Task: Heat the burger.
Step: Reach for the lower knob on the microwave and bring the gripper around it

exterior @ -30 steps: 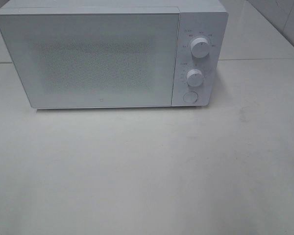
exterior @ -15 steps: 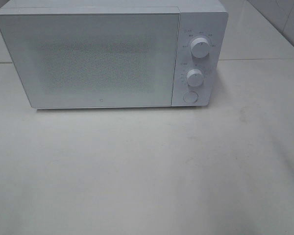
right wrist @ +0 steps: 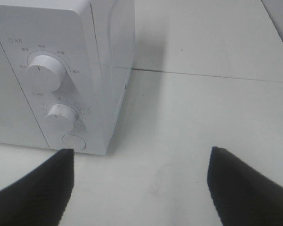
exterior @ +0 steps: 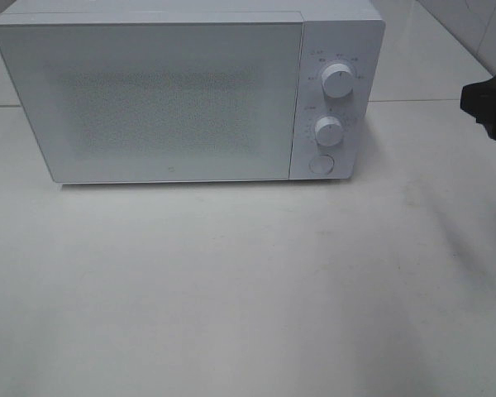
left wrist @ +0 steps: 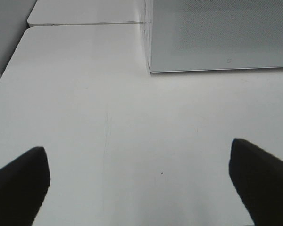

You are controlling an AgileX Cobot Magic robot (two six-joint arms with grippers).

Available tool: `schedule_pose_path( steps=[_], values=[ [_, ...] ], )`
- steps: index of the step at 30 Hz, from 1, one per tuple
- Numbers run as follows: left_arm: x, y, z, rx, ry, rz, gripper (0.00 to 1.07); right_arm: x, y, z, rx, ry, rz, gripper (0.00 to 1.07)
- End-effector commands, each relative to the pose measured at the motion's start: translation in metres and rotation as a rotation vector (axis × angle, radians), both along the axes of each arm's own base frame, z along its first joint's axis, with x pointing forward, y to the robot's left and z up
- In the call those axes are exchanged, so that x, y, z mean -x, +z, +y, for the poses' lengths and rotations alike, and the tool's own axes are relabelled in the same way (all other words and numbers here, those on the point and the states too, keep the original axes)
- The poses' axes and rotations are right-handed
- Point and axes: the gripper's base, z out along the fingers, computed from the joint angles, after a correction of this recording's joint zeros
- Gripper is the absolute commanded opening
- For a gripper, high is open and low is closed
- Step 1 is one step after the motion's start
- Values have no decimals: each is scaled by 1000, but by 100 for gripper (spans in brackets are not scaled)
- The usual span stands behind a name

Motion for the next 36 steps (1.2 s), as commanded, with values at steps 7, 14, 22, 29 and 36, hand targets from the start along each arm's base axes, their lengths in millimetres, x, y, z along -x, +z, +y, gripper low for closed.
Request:
schedule_pose_path(
  steps=[7, 14, 22, 29, 36],
  values=[
    [3, -1, 0, -1, 1, -22, 98, -15, -29, 3, -53, -5, -95, 75],
    [3, -1, 0, -1, 1, -22, 98, -21, -45, 16, -44, 38, -128, 75],
    [3, -1, 0, -1, 1, -22, 98, -19, -72, 41, -10, 33, -170, 75],
    [3, -1, 0, -1, 1, -22, 98, -16, -83, 67, 2, 11, -227, 75],
    [3, -1, 0, -1, 1, -22, 98, -14, -87, 83, -29, -54, -266, 75]
  ],
)
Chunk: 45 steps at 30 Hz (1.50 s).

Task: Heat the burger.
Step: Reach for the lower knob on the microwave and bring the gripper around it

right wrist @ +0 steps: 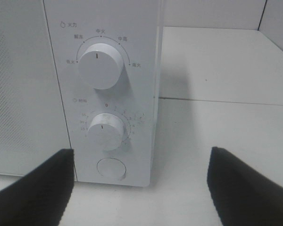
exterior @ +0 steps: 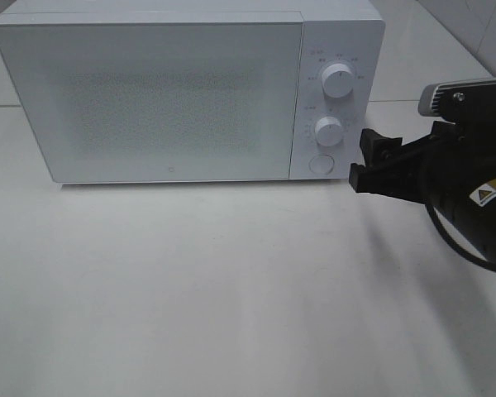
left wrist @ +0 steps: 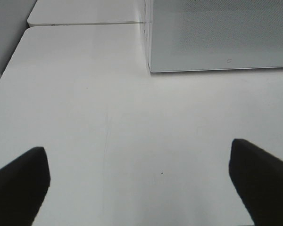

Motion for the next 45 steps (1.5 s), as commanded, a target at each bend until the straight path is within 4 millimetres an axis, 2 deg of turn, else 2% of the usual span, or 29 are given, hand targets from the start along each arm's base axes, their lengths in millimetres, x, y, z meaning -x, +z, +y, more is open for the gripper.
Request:
schedule_pose_path(
  steps=[1, 4, 7, 21, 27, 34, 43, 45],
  values=[
    [3, -1, 0, -1, 1, -22, 98, -2, 3, 4, -16, -38, -36, 75],
    [3, -1, 0, -1, 1, -22, 98, -7, 0, 15, -33, -90, -46, 75],
    [3, -1, 0, -1, 1, -22, 98, -8, -2, 18, -29, -93, -45, 75],
    [3, -1, 0, -1, 1, -22, 98, -41, -12, 47, -31, -111, -84, 75],
    [3, -1, 0, -1, 1, -22, 98, -49, -19, 51, -72, -128, -89, 75],
    [3, -1, 0, -1, 1, -22, 98, -65, -38, 63, -69, -138, -68, 75],
    [3, -1, 0, -1, 1, -22, 98, -86, -48, 60, -76, -175, -50, 75],
    [3, -1, 0, -1, 1, -22, 98, -90, -53, 64, -73, -167, -49, 75]
  ],
)
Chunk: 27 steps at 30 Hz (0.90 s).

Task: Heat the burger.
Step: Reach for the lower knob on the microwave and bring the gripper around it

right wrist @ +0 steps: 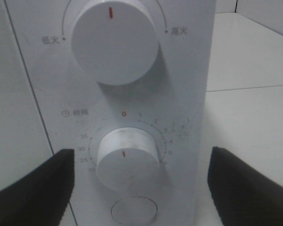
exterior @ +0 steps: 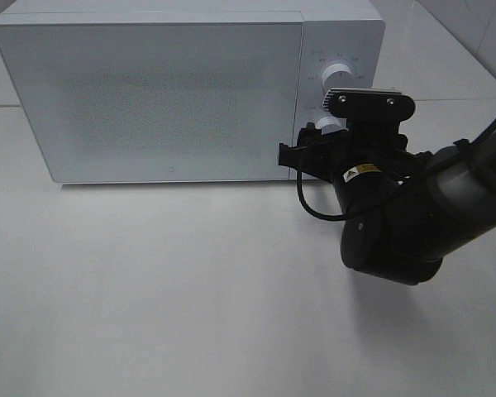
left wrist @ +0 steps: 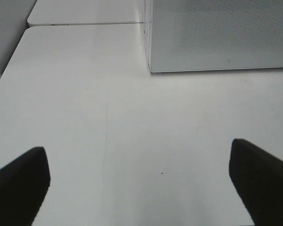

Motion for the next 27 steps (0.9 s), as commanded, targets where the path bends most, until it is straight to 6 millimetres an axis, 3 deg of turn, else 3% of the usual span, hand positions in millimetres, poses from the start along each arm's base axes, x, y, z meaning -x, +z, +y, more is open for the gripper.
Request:
schedule_pose_path(
  steps=[1, 7, 22, 25, 27],
  values=[
    [3, -1, 0, -1, 1, -22, 98, -6, 2, 3, -7, 1, -43, 75],
    [3, -1, 0, -1, 1, -22, 98, -13, -6, 9, -3, 18, -29, 75],
    [3, -1, 0, -1, 1, -22, 98, -26, -5, 1, -11, 33, -22, 73],
    [3, -1, 0, -1, 1, -22, 98, -26, -5, 1, -11, 34, -22, 69],
    [3, -1, 0, -1, 1, -22, 98, -26, -5, 1, -11, 35, -21, 60]
  ],
)
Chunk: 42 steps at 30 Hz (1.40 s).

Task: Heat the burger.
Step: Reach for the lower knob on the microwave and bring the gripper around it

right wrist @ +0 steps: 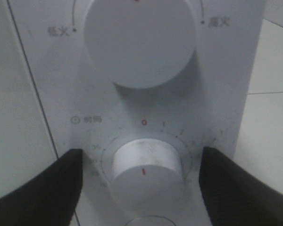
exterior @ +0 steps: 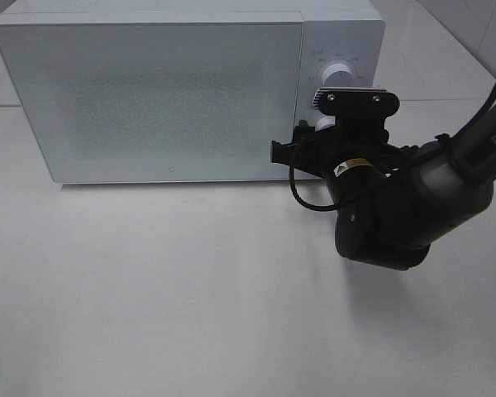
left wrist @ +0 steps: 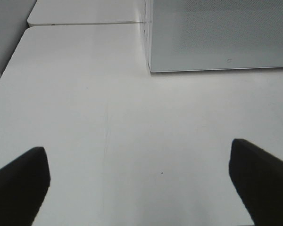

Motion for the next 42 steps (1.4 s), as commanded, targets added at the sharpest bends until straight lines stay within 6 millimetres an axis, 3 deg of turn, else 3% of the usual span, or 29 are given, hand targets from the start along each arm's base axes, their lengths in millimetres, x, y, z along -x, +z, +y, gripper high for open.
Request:
schedule_pose_path(
  steps=[1, 3, 6, 8, 13, 23, 28, 31, 36, 42],
  values=[
    [3, -1, 0, -1, 1, -22, 98, -4, 3, -1, -15, -7, -18, 60],
    [3, -1, 0, -1, 1, -22, 98, -3, 1, -1, -14, -5, -1, 41],
    [3, -1, 0, -1, 1, -22, 98, -3, 1, -1, -14, -4, 5, 35],
    [3, -1, 0, -1, 1, -22, 98, -2, 0, -1, -13, -3, 11, 19],
    [3, -1, 0, -1, 1, -22, 98, -2, 0, -1, 3, -2, 4, 4],
    [3, -1, 0, -1, 1, -22, 98, -3, 4, -2, -37, -15, -36, 3],
    [3, -1, 0, -1, 1, -22, 98, -4, 12, -4, -271, -64, -128, 5],
    [3, -1, 0, -1, 1, -22, 98, -4, 12, -4, -311, -67, -135, 5],
    [3, -1, 0, -1, 1, -22, 98, -4, 15, 0, -608, -56, -154, 5],
    [3, -1, 0, -1, 1, -22, 98, -4, 19, 3, -798, -26, -175, 5]
  ],
)
